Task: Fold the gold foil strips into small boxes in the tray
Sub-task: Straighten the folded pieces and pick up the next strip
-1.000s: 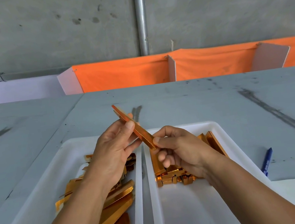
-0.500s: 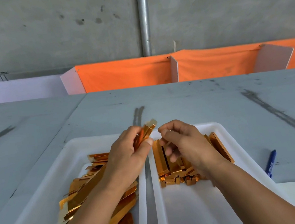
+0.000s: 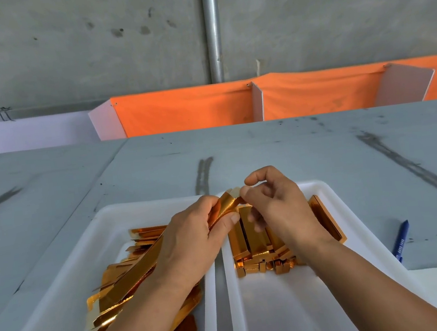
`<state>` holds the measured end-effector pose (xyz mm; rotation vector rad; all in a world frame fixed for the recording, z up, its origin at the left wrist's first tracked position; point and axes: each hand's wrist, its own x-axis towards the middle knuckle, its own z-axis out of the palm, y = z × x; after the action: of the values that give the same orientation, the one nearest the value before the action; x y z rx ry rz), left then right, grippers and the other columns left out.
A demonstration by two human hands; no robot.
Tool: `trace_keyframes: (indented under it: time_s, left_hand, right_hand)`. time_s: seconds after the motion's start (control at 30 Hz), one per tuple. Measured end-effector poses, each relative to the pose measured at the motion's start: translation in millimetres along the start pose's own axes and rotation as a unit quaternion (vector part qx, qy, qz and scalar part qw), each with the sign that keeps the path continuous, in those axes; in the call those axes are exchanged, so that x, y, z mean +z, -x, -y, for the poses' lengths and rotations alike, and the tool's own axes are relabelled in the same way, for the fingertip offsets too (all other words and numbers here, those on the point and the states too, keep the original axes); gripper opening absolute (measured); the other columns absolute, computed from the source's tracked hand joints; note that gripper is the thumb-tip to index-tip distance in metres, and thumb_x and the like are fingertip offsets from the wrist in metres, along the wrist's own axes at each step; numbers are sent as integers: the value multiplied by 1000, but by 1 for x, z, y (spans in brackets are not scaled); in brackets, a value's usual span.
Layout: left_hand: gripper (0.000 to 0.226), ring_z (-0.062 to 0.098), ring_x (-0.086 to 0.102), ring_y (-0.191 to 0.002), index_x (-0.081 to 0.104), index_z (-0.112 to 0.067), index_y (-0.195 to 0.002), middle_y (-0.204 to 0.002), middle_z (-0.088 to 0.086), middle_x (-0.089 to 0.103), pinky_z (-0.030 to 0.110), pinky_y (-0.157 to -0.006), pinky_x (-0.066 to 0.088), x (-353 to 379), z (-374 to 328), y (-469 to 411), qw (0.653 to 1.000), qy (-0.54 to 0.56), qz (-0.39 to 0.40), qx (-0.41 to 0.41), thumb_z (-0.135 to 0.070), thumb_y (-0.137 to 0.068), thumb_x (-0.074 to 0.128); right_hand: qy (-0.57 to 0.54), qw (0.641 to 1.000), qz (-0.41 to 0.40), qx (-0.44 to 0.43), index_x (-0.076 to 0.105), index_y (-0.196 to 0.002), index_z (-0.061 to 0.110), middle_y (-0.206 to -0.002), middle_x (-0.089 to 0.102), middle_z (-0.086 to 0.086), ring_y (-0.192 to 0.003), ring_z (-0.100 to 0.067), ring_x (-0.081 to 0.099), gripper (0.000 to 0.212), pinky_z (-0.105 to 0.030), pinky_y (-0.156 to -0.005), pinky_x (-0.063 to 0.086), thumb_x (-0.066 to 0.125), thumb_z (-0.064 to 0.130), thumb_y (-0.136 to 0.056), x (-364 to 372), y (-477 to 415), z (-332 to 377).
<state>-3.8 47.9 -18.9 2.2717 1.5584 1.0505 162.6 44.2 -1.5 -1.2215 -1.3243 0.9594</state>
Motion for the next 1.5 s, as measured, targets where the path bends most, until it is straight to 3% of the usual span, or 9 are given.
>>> trace_keyframes:
  time_s: [0.07,0.17,0.47,0.63,0.87,1.03,1.17,1.3,1.5]
  left_hand:
    - [44,7,55,-63,52,-32,-102,-70,-15,52,13,-55,34,0,0,-1,1000,-8,-16,-11,-67,-77,42]
    - [43,7,53,-61,50,-32,-99,-71,-15,50,14,-54,34,0,1,-2,999,-19,-22,-22,-67,-76,44]
    - [45,11,57,-73,51,-33,-115,-86,-13,56,12,-58,35,2,-1,-1,999,-36,-13,-26,-62,-81,54]
    - [50,11,57,-72,53,-33,-119,-86,-14,56,13,-58,36,3,-1,1,999,-26,-13,-25,-63,-79,54]
    - [48,7,58,-69,55,-38,-116,-77,-19,55,12,-57,39,5,3,0,1000,-10,-8,-29,-66,-77,53]
    - [55,5,59,-70,55,-40,-114,-78,-20,57,14,-58,42,7,6,1,999,13,-9,-30,-73,-70,49]
    - [53,6,60,-78,54,-40,-117,-88,-20,59,15,-64,48,6,6,1,999,8,-12,-33,-70,-73,54]
    - [49,8,60,-78,54,-39,-117,-87,-19,59,14,-63,47,6,5,1,999,5,-9,-32,-66,-76,56]
    - [46,9,60,-75,55,-37,-117,-85,-17,60,14,-60,43,5,5,0,999,3,-9,-36,-62,-79,58]
  right_hand:
    - [57,997,-30,-43,63,-90,32,-76,65,7,-63,-13,62,7,-32,-62,57,64,26,-93,1,0,-2]
    - [121,989,-38,-75,68,-84,36,-74,64,18,-66,-1,59,11,-13,-58,47,66,28,-91,4,3,-3]
    - [181,978,-62,-86,61,-84,40,-79,63,20,-72,15,56,14,-3,-56,42,69,31,-91,6,2,-5]
    - [198,977,-40,-67,63,-91,36,-84,63,18,-55,6,54,15,-8,-50,37,61,22,-95,5,1,-8]
    - [215,973,-13,-83,62,-90,33,-99,58,11,-76,-7,59,18,-22,-68,52,57,18,-98,4,1,-8]
    - [159,987,22,-21,63,-94,35,-83,64,9,-63,-3,64,19,-28,-65,61,54,20,-100,1,1,-4]
    - [167,986,-3,-16,61,-91,32,-85,65,9,-67,-23,67,10,-40,-64,61,59,25,-98,2,1,-1]
    - [187,982,-24,-18,64,-87,32,-85,65,12,-68,-25,68,10,-32,-58,58,61,29,-96,2,2,-1]
    - [123,992,-5,-14,70,-89,33,-83,66,8,-54,-3,63,13,-10,-48,43,62,26,-96,5,2,-2]
